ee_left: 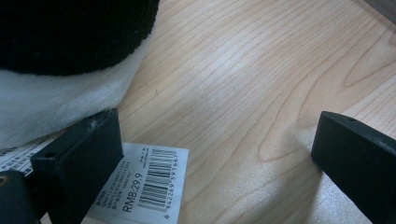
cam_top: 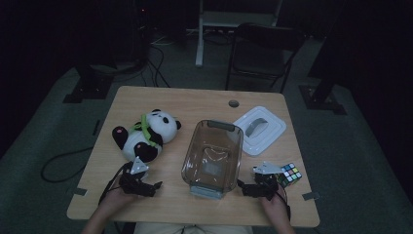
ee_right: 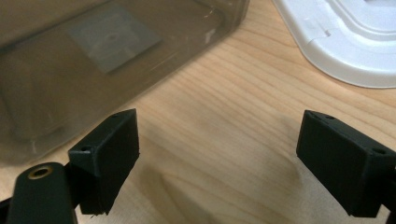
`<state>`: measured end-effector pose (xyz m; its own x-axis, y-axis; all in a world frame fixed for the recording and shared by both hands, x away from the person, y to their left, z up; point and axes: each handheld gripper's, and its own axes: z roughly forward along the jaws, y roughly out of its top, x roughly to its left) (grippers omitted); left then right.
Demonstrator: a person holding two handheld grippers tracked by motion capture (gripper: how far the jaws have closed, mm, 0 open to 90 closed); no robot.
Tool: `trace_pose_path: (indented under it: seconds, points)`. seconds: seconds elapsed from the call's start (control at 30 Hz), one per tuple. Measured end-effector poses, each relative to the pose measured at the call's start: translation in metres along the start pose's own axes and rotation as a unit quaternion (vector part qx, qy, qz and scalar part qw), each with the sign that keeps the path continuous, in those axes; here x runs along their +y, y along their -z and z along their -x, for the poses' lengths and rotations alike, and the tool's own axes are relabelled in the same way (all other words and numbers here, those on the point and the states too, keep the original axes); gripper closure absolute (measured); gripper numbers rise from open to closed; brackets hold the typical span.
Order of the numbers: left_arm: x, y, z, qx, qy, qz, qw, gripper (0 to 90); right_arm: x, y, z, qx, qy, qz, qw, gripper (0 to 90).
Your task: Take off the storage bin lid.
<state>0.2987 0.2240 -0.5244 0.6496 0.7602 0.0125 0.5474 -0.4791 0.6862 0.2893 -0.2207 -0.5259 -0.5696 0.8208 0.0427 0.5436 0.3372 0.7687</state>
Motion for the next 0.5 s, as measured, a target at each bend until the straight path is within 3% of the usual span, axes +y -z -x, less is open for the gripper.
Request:
trace_pose_path:
  seconds: [0.1, 0.27, 0.5]
  points:
    - [0.0000, 0.0000, 0.0001, 0.000, 0.000, 0.000, 1.0000, 2.6, -0.0019, 0.0009, -0.0002, -0.005, 0.007, -0.014, 0.9999, 13.0]
    - [-0.0001, 0.0000, 0.0001, 0.000, 0.000, 0.000, 1.0000, 2.6, -0.0039, 0.0022, 0.0017, 0.006, -0.004, -0.024, 0.9997, 13.3]
    - [-0.0001, 0.0000, 0.0000, 0.000, 0.000, 0.000, 1.0000, 2.6, -0.0037, 0.0007, -0.0040, -0.012, 0.017, -0.033, 0.9993, 12.9]
